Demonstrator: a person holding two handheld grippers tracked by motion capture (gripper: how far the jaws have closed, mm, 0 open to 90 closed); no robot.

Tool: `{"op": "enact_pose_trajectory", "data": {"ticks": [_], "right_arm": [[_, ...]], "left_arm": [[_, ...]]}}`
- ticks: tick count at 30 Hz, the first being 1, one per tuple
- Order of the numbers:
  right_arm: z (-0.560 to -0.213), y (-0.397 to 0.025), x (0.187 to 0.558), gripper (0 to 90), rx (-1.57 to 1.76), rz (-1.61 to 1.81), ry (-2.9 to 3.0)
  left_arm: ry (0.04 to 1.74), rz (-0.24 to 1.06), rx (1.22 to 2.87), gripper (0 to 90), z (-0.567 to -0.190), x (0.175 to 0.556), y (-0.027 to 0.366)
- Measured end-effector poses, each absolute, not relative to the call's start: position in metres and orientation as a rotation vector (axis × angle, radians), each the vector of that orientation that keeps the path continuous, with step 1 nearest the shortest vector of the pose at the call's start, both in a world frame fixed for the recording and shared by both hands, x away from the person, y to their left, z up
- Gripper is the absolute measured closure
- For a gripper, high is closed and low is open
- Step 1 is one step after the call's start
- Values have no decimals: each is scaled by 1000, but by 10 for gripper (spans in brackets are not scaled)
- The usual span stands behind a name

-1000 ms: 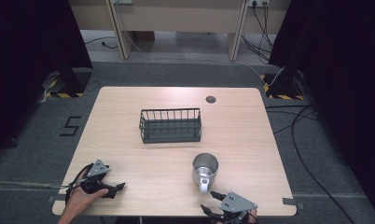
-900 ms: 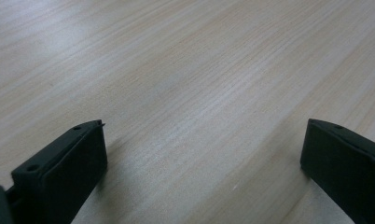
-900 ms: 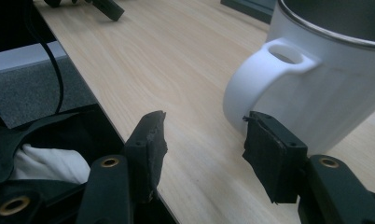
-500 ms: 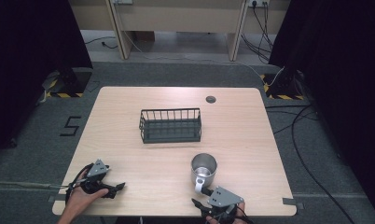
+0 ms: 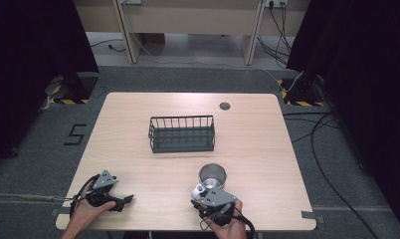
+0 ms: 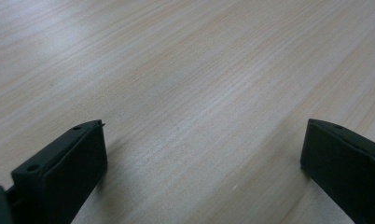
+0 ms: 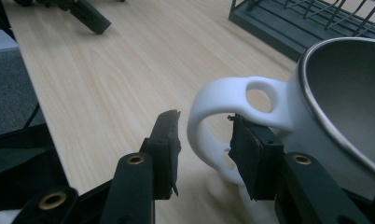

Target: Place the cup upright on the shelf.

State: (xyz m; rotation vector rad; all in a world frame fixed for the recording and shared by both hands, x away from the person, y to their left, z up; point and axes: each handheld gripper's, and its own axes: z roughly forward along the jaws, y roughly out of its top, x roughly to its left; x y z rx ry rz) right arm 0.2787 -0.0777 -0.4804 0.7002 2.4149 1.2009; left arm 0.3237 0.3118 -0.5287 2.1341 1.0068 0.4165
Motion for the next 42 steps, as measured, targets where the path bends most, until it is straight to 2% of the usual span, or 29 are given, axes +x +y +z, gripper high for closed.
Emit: {"op": "enact_pose_trajectory", "data": {"ticks": [6, 8, 9, 11, 12, 13, 27, 30, 32, 34, 42], "right_arm": [[-480, -65, 286, 593, 702, 1200, 2418], [-480, -60, 285, 526, 711, 1208, 2423], [-480, -60, 285, 526, 711, 1208, 2423], [-479, -60, 281, 433, 730, 1211, 2428], [-479, -60, 281, 433, 730, 1211, 2428], [-477, -63, 276, 394, 736, 1225, 2427], [-460, -106, 253, 321, 789, 1346, 2282], [-455, -114, 253, 275, 803, 1364, 2244], [-453, -121, 255, 191, 820, 1363, 2198], [-452, -125, 258, 150, 840, 1377, 2163], [-454, -132, 274, 151, 874, 1432, 2115]], "left_arm": [[1007, 416, 2134, 0, -529, 324, 312], [1006, 417, 2134, 0, -529, 324, 312], [1006, 417, 2134, 0, -529, 324, 312], [1005, 416, 2133, 0, -529, 324, 312], [1005, 416, 2133, 0, -529, 324, 312], [1004, 416, 2134, 0, -529, 324, 312], [1003, 416, 2134, 0, -529, 324, 312], [1003, 416, 2134, 0, -529, 324, 312], [1002, 416, 2135, 0, -529, 324, 312], [1001, 414, 2138, 0, -529, 323, 312], [1000, 414, 2138, 0, -529, 323, 312]]}}
